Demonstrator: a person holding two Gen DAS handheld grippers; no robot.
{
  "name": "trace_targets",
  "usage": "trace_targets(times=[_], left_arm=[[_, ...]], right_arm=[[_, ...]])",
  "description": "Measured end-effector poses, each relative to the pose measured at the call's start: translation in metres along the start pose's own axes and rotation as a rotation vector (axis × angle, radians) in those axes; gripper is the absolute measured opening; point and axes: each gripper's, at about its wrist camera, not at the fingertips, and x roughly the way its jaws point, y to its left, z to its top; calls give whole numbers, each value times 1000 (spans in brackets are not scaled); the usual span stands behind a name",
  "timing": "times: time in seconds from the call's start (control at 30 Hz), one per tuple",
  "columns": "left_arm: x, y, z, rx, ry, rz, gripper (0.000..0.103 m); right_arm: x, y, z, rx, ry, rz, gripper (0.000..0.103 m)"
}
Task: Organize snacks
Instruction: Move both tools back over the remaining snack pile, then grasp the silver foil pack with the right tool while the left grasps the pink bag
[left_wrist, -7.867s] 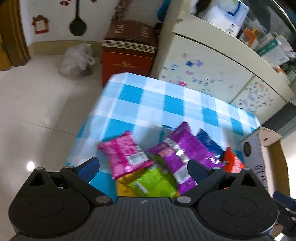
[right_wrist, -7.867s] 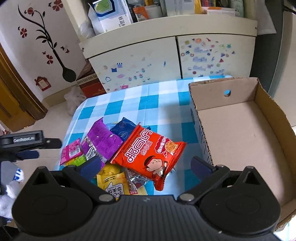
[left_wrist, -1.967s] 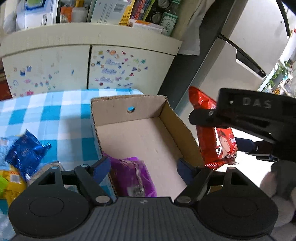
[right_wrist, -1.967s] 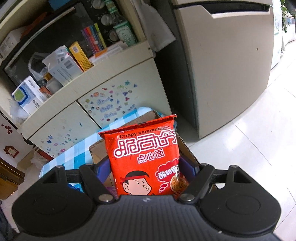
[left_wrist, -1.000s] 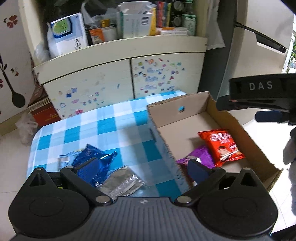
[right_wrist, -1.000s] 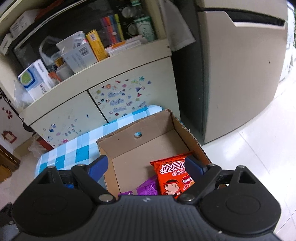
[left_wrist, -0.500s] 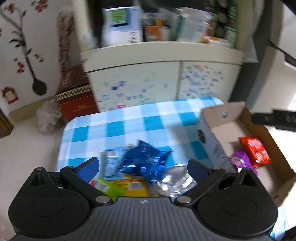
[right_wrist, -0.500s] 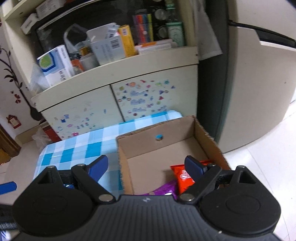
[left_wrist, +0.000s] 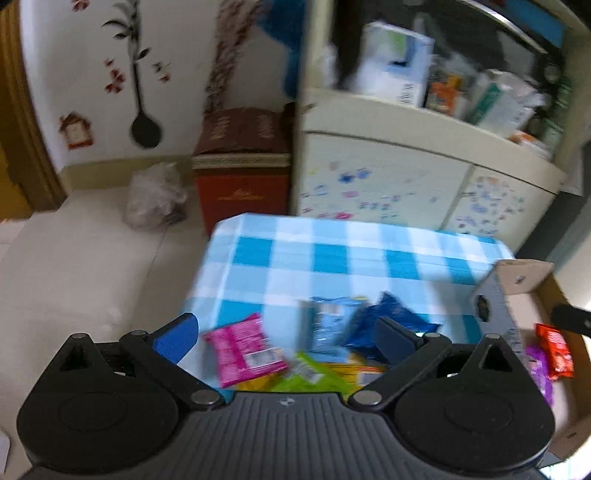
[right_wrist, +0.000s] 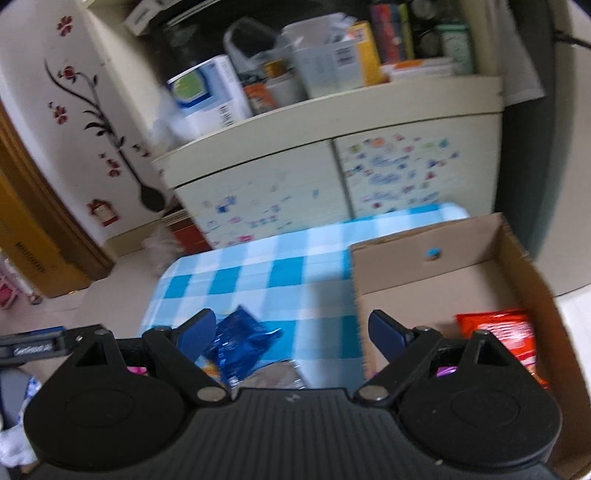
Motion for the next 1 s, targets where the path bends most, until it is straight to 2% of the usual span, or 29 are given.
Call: trace_targets(times=[0.1, 0.17, 0.43, 0.53, 0.73, 1.0], left_arm=[[11, 17, -1, -57, 38, -11, 103], [20, 23, -2, -76, 60, 11, 103], [56, 30, -5, -109, 158, -13, 103], [73, 32, -6, -104, 193, 13, 103], [98, 39, -10, -183, 258, 1, 103], [125, 40, -11, -204, 303, 36, 103]], right_arm=[[9, 8, -5, -19, 29, 9, 90], [16, 12, -7, -29, 48, 14, 90], [35, 19, -20, -17, 134, 74, 90], [43, 18, -24, 9, 167, 87, 90], [58, 17, -26, 59, 207, 111, 90], [79, 22, -34, 46, 251, 51, 91]])
